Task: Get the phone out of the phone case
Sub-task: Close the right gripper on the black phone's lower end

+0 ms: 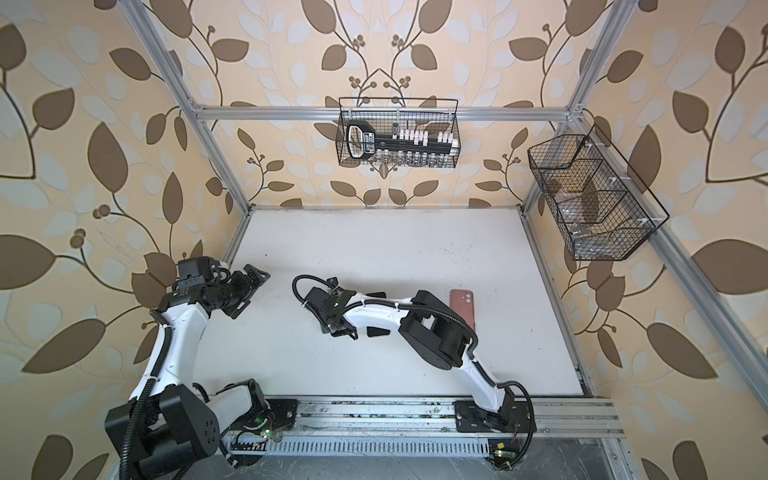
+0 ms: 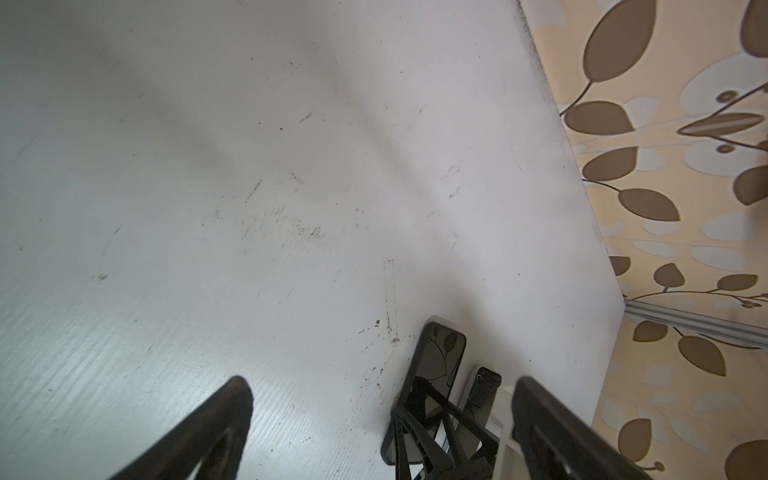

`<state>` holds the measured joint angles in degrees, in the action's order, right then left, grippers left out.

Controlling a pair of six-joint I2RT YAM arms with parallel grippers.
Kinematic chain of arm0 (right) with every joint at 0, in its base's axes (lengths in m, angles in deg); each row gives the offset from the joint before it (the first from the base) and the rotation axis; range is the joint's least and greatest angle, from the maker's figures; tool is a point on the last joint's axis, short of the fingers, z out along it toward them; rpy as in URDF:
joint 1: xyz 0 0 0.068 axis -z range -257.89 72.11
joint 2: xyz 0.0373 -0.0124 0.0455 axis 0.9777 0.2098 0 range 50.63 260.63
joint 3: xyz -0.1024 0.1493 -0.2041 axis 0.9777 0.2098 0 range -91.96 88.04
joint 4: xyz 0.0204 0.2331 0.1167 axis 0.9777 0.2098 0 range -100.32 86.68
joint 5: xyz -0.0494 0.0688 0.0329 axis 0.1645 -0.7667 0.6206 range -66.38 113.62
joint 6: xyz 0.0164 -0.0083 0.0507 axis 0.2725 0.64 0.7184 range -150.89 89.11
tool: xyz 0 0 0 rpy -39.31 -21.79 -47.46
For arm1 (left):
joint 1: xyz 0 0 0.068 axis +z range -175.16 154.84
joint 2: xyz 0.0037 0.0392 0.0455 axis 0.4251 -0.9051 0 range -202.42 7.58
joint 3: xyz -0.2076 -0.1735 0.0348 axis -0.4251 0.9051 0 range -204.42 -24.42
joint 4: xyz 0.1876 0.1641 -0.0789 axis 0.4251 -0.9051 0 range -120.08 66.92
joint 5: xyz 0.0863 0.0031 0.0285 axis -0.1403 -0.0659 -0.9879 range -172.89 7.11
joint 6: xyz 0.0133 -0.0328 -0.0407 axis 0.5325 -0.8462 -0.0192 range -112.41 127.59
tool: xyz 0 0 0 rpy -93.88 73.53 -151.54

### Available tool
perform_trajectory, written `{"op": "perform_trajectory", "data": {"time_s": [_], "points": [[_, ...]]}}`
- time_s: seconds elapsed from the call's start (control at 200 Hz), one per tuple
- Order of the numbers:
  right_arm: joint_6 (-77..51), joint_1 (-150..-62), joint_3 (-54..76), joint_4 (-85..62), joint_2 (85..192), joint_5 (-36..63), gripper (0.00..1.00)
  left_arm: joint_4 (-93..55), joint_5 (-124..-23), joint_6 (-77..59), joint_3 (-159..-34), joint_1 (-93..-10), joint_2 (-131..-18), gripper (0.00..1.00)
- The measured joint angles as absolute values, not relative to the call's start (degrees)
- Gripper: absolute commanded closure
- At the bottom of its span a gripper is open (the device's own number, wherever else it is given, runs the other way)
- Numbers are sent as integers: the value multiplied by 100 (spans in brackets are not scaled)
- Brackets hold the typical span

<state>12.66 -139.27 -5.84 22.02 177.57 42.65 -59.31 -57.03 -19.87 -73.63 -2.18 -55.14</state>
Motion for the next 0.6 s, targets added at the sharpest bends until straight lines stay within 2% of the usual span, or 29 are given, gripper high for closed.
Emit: {"op": "perform_trajectory", "data": {"time_s": [0.15, 0.605], "points": [[1330, -13927, -584, 2211, 17757, 4304, 36, -5924, -5604, -1994, -7363, -218, -5514, 1], [1288, -13923, -556, 2180, 17733, 4352, 34, -5883, -5475, -2007, -7363, -181, -5516, 1]]}}
